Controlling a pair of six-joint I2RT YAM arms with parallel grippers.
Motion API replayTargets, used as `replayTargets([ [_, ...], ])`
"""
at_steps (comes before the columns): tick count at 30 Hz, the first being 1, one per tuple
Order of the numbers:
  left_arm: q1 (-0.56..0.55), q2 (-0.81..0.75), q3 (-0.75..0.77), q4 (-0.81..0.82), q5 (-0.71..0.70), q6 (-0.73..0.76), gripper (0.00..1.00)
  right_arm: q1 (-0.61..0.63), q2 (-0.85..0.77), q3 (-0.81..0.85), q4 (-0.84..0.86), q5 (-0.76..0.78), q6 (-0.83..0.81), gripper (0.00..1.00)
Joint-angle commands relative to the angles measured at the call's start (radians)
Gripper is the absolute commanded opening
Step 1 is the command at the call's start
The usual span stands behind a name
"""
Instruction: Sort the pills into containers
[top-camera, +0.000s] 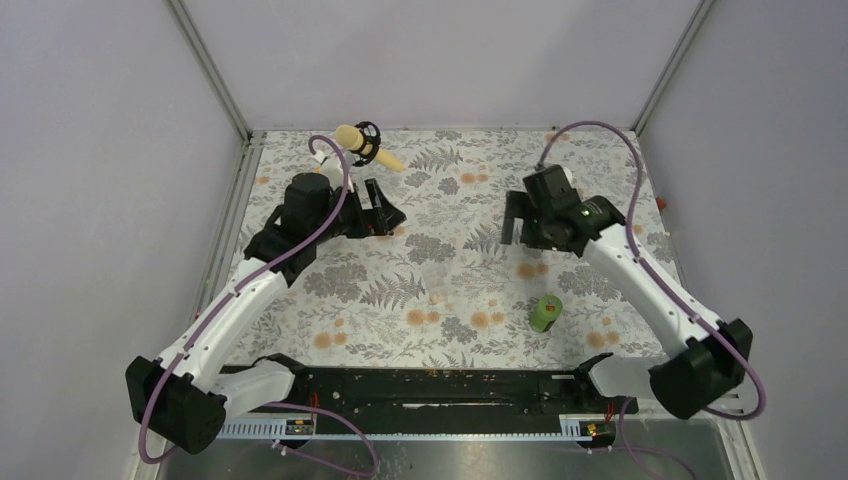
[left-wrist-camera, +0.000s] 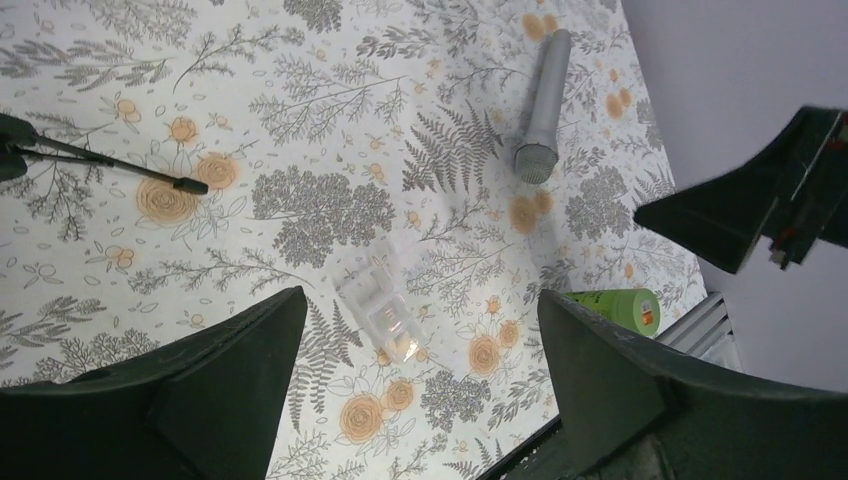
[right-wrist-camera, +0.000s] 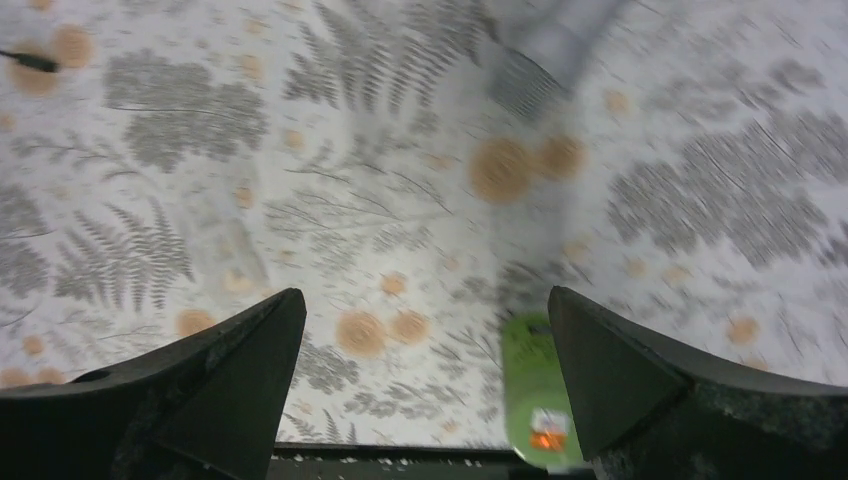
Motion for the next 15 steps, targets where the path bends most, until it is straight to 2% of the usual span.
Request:
replayTargets([
  [1,0.004,-0.021,0.014,0.079,0.001,0.022,0.88,-0.003,-0.096,-0.043,-0.379,0.223,0.159,0.99],
  [6,0.004,-0.026,-0.014,0.088,-0.002,0.019,0.88,-0.002,-0.216,-0.218,-0.412,0.09,0.257,0.99],
  [11,0.004,-0.047,-0.058,0.105,-0.003,0.006,0.88,-0.002,-0.244,-0.3,-0.393,0.044,0.294,0.99],
  [15,0.004,-0.054,-0.075,0.119,-0.001,-0.002,0.88,-0.003,-0.223,-0.321,-0.333,0.026,0.301,0.9],
])
